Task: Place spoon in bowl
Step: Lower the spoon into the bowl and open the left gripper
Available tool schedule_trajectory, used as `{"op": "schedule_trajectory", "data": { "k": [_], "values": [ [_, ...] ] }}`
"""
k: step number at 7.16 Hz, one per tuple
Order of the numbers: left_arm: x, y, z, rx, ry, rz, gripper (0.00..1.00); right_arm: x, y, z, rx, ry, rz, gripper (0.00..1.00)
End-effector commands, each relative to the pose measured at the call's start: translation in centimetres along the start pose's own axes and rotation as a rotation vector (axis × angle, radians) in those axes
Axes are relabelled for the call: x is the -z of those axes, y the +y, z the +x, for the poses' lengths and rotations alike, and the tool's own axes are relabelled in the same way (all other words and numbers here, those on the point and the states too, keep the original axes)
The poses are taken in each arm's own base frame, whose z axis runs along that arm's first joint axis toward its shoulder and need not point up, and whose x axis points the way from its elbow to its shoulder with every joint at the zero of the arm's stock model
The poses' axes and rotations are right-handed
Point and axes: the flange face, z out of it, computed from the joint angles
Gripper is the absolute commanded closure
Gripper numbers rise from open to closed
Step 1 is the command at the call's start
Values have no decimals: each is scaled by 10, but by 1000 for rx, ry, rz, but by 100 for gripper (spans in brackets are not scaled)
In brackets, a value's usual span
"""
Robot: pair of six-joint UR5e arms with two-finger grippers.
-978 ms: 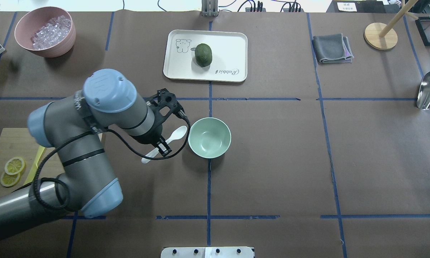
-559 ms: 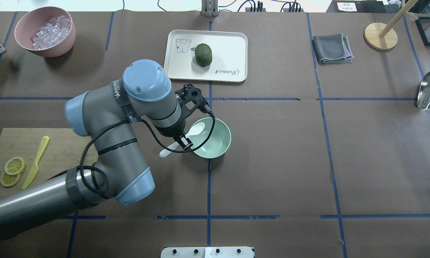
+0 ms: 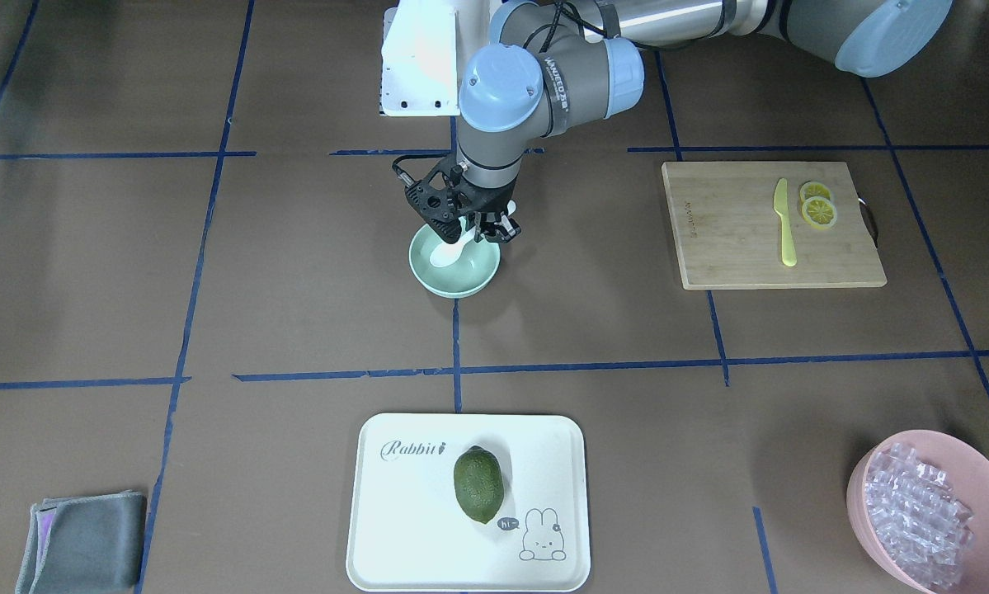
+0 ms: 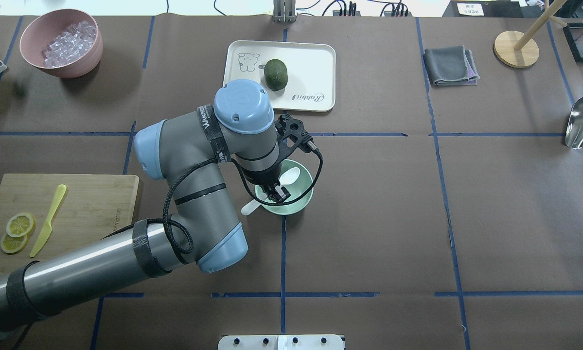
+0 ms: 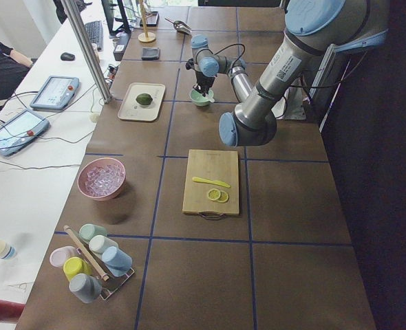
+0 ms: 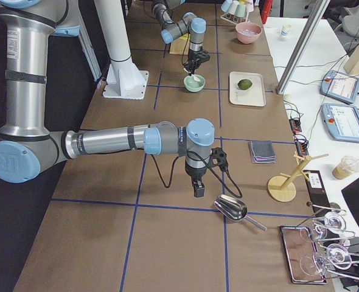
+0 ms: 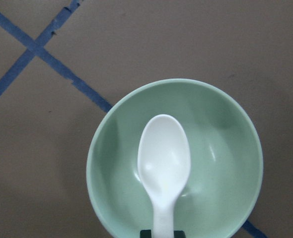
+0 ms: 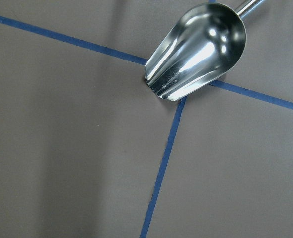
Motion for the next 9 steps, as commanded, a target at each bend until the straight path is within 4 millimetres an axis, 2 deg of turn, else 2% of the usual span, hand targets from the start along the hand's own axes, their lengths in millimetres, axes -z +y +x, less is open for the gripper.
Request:
{"op": "schedule_trajectory", "data": {
  "k": [1, 3, 4, 5, 6, 7, 8, 9],
  "values": [
    [-2, 2, 11, 15, 11, 0, 0, 1, 0, -1, 1, -1, 1, 0],
    [-1, 4, 11, 41, 23, -10, 0, 1, 0, -1, 1, -2, 2, 0],
    [5, 6, 0, 59, 19, -10, 0, 1, 0, -1, 2, -2, 3, 0],
    [24, 24, -28, 99, 27, -22, 0, 1, 0, -1, 2, -2, 3, 0],
    [37, 59, -62, 127, 35, -23, 0, 0, 0, -1, 0, -3, 1, 0],
    [51, 82, -97, 168, 15, -13, 0, 1, 0, -1, 1, -2, 2, 0],
    [61, 100, -135, 226, -21, -17, 0, 0, 0, -1, 0, -3, 1, 0],
    [80, 116, -186, 298, -66, -2, 0, -1, 1, 0, -2, -3, -2, 0]
  ]
}}
